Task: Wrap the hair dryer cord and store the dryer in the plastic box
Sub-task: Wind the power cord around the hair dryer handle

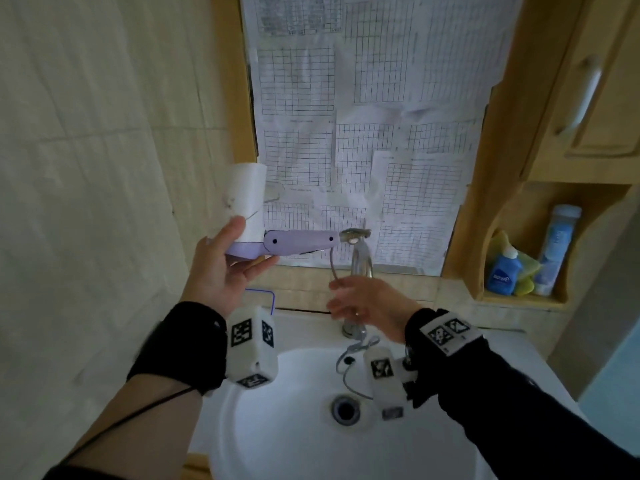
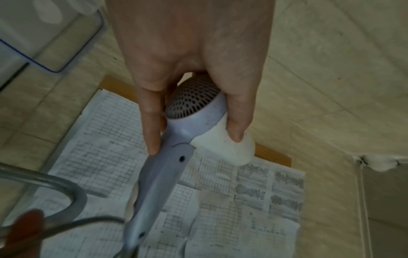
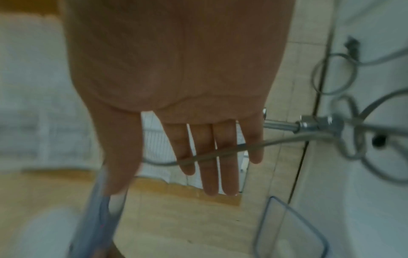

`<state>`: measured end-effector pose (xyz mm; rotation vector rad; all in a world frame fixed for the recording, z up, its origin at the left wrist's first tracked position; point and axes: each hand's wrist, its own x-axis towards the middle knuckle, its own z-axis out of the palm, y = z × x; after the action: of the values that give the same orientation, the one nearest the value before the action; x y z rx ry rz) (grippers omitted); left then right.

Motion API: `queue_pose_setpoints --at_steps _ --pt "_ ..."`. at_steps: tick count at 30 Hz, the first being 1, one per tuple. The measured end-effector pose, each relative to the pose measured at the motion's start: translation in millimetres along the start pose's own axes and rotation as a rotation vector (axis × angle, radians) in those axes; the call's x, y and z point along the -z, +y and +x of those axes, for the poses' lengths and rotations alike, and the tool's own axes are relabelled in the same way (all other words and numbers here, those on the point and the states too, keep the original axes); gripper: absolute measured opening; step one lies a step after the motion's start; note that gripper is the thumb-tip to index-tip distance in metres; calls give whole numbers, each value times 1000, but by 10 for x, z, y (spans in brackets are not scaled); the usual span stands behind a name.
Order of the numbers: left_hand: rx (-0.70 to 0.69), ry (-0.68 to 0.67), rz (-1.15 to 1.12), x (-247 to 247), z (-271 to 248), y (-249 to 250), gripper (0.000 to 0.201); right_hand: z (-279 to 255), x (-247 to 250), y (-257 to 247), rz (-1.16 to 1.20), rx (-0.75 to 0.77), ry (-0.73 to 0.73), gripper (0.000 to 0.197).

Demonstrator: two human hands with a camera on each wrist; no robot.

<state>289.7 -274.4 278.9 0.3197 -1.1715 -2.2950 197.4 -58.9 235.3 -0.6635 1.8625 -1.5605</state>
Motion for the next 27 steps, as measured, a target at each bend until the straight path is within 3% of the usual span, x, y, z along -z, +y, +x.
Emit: queue_pose_setpoints --at_steps 3,6,9,15,16,21,27 --pt "-128 88 8 -20 52 -87 67 57 -25 77 -356 -47 -35 29" --pt "-299 130 176 -23 110 -102 50 102 37 59 -524 -59 -68 15" --pt "-374 53 368 35 154 -84 52 103 122 -150 -672 61 -1 11" --pt "-241 -152 445 -18 147 -118 57 167 266 -666 -640 302 179 10" --pt "-216 -181 448 -43 141 -127 57 190 275 -729 -626 312 184 6" --pt "-73 -281 413 -101 111 -127 45 286 342 -921 -613 347 206 24" --pt "29 -245 259 129 77 -106 54 343 415 -744 -656 253 232 26"
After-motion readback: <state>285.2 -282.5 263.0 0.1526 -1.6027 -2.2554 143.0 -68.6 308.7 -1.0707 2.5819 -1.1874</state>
